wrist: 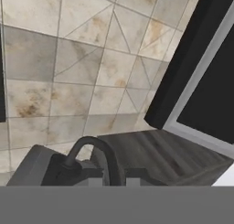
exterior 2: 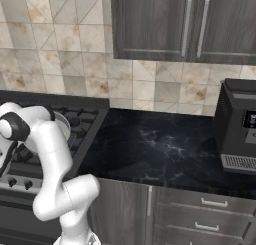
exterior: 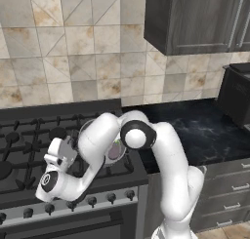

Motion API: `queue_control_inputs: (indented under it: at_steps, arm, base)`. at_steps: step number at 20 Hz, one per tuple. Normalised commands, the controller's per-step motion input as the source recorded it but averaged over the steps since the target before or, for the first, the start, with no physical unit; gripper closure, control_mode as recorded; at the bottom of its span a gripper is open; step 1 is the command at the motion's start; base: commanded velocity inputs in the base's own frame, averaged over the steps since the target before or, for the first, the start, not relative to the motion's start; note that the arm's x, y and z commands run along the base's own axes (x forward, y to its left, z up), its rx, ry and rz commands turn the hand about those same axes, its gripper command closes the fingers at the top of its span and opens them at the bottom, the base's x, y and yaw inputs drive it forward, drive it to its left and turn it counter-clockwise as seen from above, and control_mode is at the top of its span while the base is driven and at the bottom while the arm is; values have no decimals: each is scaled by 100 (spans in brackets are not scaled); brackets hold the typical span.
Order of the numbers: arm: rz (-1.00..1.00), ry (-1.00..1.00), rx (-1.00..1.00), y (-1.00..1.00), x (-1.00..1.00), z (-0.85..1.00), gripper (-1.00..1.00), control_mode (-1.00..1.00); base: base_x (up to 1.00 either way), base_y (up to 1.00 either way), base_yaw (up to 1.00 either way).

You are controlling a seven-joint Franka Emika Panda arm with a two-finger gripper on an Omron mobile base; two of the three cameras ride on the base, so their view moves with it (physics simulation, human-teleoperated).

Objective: Turn on the sink faucet. Then move the eggplant from the counter to the sink. Turn off the sink. Move the vegetable from the sink to the pot next to the stove. Finally move the pot to the front right burner.

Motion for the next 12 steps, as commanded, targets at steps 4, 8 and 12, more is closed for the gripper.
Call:
queue_control_inputs:
  at_steps: [4,8,12]
  arm:
    - [1,2,0,0,3,-9,100,-100]
    - [3,0,0,-1,20,-24,100,-100]
    - [4,1,0,0,28,-29,100,-100]
  base:
    - [0,0,0]
    - [0,0,0]
    - [0,0,0]
